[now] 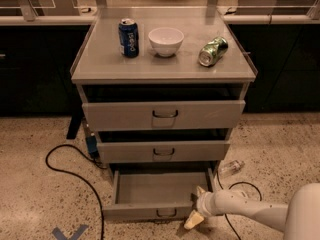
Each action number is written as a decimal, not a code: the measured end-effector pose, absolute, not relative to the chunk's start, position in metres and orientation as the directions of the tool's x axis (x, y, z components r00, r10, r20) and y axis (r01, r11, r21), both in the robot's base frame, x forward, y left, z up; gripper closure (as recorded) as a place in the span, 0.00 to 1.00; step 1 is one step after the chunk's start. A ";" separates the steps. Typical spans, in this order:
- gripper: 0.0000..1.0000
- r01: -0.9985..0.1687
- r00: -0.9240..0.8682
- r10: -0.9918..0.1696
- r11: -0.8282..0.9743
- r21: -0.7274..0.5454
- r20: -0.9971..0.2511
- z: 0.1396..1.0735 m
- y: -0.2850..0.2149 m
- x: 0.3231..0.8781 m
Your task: Close top drawer
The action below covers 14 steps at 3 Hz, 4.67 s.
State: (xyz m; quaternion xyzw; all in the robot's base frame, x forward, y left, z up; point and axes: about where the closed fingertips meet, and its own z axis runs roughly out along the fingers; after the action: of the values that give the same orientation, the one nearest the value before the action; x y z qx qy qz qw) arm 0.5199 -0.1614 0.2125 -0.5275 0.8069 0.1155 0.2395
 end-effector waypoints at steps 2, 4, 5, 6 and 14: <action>0.00 -0.913 -0.310 -0.804 0.401 -0.077 -0.506 0.220 -0.161 0.519; 0.00 -0.923 -0.373 -0.878 0.384 0.024 -0.299 0.221 -0.228 0.431; 0.00 -0.922 -0.381 -0.883 0.386 0.039 -0.275 0.218 -0.237 0.423; 0.00 -0.910 -0.413 -0.868 0.408 0.079 -0.274 0.193 -0.236 0.427; 0.00 -0.772 -0.585 -0.696 0.636 0.021 -0.416 0.097 -0.240 0.509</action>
Offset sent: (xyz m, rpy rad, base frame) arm -0.0115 -0.0008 0.0180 -0.0166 -0.0059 0.0348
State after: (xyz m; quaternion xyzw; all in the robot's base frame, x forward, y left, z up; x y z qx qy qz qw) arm 0.5090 -0.2396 0.0967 -0.4150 0.8845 0.1001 0.1883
